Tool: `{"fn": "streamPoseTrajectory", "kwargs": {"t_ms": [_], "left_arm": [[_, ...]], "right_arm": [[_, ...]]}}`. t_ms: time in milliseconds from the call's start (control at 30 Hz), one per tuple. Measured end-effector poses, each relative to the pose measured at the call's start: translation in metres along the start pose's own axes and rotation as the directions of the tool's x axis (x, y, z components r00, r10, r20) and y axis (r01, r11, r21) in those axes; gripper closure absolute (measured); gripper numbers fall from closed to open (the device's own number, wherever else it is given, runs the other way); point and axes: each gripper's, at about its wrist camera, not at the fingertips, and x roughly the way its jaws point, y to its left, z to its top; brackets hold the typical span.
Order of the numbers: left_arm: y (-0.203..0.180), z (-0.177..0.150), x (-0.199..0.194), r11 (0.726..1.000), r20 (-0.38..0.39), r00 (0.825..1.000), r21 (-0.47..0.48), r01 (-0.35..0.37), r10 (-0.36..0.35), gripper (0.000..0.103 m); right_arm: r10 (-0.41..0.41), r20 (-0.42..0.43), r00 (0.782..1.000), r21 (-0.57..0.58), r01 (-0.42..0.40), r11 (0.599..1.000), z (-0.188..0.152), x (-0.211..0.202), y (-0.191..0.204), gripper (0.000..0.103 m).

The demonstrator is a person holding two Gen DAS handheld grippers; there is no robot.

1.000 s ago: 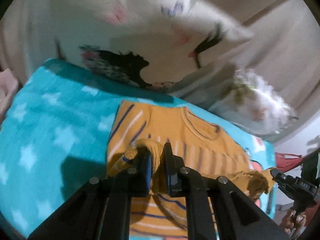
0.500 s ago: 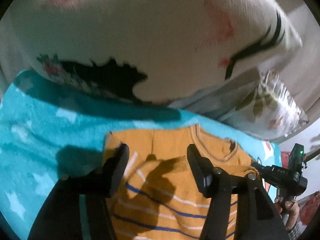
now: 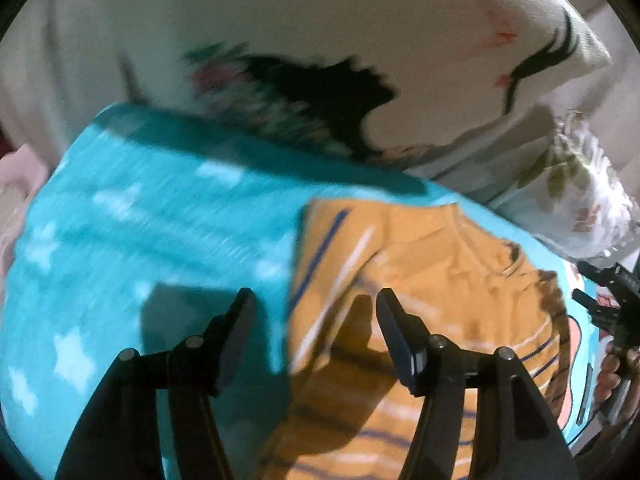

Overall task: Fold small clothes
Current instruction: 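Fold the held hem over the collar half with both grippers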

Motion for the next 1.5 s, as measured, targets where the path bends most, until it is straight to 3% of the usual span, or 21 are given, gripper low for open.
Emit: {"fn": "streamPoseTrajectory", "kwargs": {"t_ms": [167, 367, 467, 567, 600, 633, 667, 700, 733, 833, 933, 1033, 1167, 1233, 1367, 1500], "left_arm": [[0.025, -0.035, -0.010, 0.998, -0.015, 0.999, -0.040, -0.039, 0.039, 0.031], [0.042, -0.072, 0.004, 0.996, -0.104, 0.993, -0.076, 0.046, -0.054, 0.026], [0.036, -0.080, 0.008, 0.997, -0.098, 0.993, -0.058, 0.058, -0.063, 0.019], [0.023, -0.080, 0.012, 0.999, -0.110, 0.993, -0.028, 0.039, -0.042, 0.019], [0.019, -0.079, 0.014, 1.000, -0.123, 0.992, -0.019, 0.025, -0.027, 0.023], [0.015, -0.078, 0.015, 1.000, -0.129, 0.992, -0.009, 0.011, -0.012, 0.042], [0.012, -0.076, 0.014, 1.000, -0.147, 0.989, -0.006, 0.020, -0.020, 0.078], [0.011, -0.073, 0.011, 0.998, -0.183, 0.982, -0.036, 0.047, -0.052, 0.086], [0.010, -0.072, 0.006, 0.998, -0.187, 0.982, -0.045, 0.031, -0.039, 0.090], [0.007, -0.075, -0.022, 0.999, -0.182, 0.983, -0.042, 0.005, -0.013, 0.098], [0.014, -0.092, -0.052, 0.998, -0.179, 0.984, -0.060, 0.010, -0.021, 0.098], [0.024, -0.109, -0.050, 0.997, -0.201, 0.979, -0.068, -0.022, 0.008, 0.096], [0.042, -0.125, -0.040, 0.989, -0.200, 0.979, -0.135, -0.067, 0.039, 0.086], [0.044, -0.127, -0.052, 0.986, -0.165, 0.985, -0.148, -0.082, 0.057, 0.083], [0.030, -0.118, -0.076, 0.987, -0.063, 0.987, -0.051, -0.149, 0.146, 0.072], [-0.004, -0.094, -0.077, 0.991, 0.016, 0.994, 0.072, -0.111, 0.110, 0.068]], "right_arm": [[0.016, -0.041, 0.999, -0.025, -0.017, 1.000, -0.019, -0.023, -0.030, 0.029], [0.062, -0.135, 0.989, -0.027, -0.066, 0.997, -0.084, -0.032, -0.076, 0.027], [0.111, -0.162, 0.980, -0.010, -0.115, 0.993, -0.105, -0.027, -0.081, 0.027], [0.137, -0.167, 0.977, -0.025, -0.143, 0.989, -0.119, -0.013, -0.070, 0.026], [0.114, -0.149, 0.982, -0.044, -0.122, 0.992, -0.121, -0.011, -0.066, 0.026], [0.093, -0.128, 0.987, -0.059, -0.101, 0.993, -0.121, -0.010, -0.063, 0.030], [0.084, -0.115, 0.990, -0.057, -0.091, 0.994, -0.119, -0.006, -0.059, 0.037], [0.104, -0.136, 0.985, -0.036, -0.110, 0.993, -0.117, -0.003, -0.060, 0.072], [0.150, -0.182, 0.972, 0.008, -0.151, 0.989, -0.114, 0.003, -0.063, 0.081], [0.210, -0.210, 0.955, 0.054, -0.203, 0.978, -0.109, -0.008, -0.071, 0.083], [0.303, -0.221, 0.927, 0.094, -0.289, 0.953, -0.116, -0.041, -0.085, 0.084], [0.315, -0.232, 0.920, 0.103, -0.298, 0.949, -0.129, -0.053, -0.095, 0.084], [0.175, -0.246, 0.953, 0.013, -0.177, 0.984, -0.138, -0.041, -0.094, 0.073], [0.173, -0.211, 0.962, -0.009, -0.179, 0.984, -0.136, -0.052, -0.090, 0.069], [0.094, -0.059, 0.994, -0.136, -0.101, 0.985, -0.124, -0.101, -0.073, 0.060], [0.105, -0.006, 0.994, -0.227, -0.104, 0.968, -0.113, -0.114, -0.043, 0.060]]}}
